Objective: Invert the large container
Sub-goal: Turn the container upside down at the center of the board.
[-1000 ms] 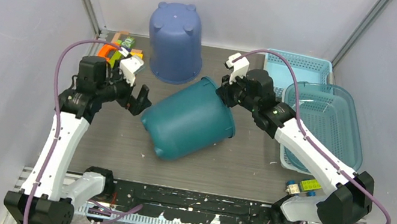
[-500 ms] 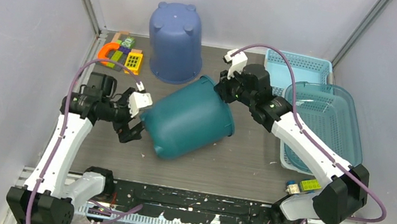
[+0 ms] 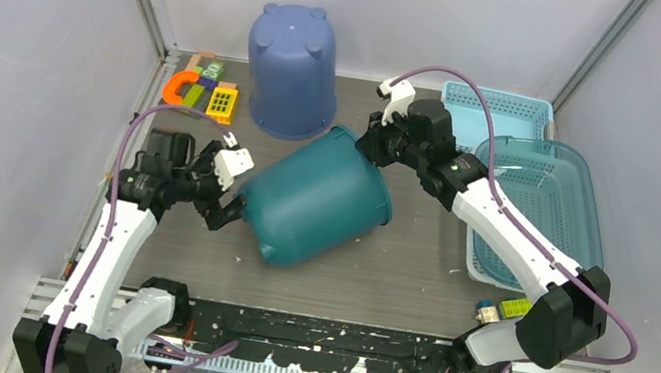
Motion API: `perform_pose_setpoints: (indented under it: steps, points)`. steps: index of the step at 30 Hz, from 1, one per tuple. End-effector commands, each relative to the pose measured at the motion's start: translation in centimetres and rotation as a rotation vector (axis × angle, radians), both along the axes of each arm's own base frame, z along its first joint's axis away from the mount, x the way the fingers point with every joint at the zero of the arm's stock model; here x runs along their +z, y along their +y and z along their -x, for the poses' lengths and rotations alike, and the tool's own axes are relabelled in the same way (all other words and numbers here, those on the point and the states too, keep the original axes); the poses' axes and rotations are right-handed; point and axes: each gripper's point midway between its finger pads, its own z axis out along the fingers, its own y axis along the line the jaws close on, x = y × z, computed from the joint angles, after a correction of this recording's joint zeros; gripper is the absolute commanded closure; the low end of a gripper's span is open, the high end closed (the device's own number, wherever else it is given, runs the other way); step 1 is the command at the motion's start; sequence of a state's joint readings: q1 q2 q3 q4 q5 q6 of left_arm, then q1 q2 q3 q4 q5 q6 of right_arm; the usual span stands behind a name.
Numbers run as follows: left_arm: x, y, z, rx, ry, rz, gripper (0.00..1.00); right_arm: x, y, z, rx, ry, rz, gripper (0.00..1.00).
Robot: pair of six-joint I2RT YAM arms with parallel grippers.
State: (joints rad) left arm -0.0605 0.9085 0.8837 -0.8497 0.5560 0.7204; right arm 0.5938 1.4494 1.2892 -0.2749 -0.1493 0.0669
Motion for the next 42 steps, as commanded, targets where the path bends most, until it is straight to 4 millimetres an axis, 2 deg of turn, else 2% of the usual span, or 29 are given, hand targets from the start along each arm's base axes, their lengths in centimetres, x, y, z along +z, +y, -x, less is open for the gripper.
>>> perform_pose_setpoints:
  steps: [1, 7, 11, 13, 19, 23, 30, 33, 42]
  points:
    - [1.0, -1.8, -0.7, -0.046, -0.044, 0.087, 0.04, -1.5, -0.7, -0.2, -0.027, 0.080, 0.023, 0.94]
    - [0.0, -2.7, -0.8, -0.071, -0.031, 0.070, 0.10, -1.8, -0.9, -0.5, -0.033, 0.110, 0.015, 0.94]
    - [-0.6, -3.5, -0.7, -0.088, -0.019, 0.053, 0.21, -1.9, -1.3, -0.8, -0.042, 0.136, -0.006, 0.95]
    - [-0.2, -3.7, -0.6, -0.092, -0.024, 0.060, 0.30, -1.9, -1.5, -1.0, -0.049, 0.156, -0.021, 0.95]
    - [1.9, -4.3, -1.2, -0.074, -0.046, 0.108, 0.65, -2.5, -2.2, -1.8, -0.070, 0.226, -0.063, 0.96]
    - [3.2, -5.0, -1.4, -0.077, -0.052, 0.154, 0.75, -2.8, -2.7, -2.2, -0.083, 0.263, -0.083, 0.96]
    - [5.6, -5.6, -2.2, -0.045, -0.079, 0.217, 0.75, -4.0, -3.4, -2.7, -0.101, 0.323, -0.089, 0.96]
    - [6.5, -5.8, -2.7, -0.029, -0.089, 0.240, 0.73, -4.5, -3.9, -3.1, -0.115, 0.342, -0.092, 0.96]
    - [9.2, -5.7, -3.4, 0.026, -0.117, 0.282, 0.55, -4.8, -6.0, -4.7, -0.169, 0.368, -0.116, 0.97]
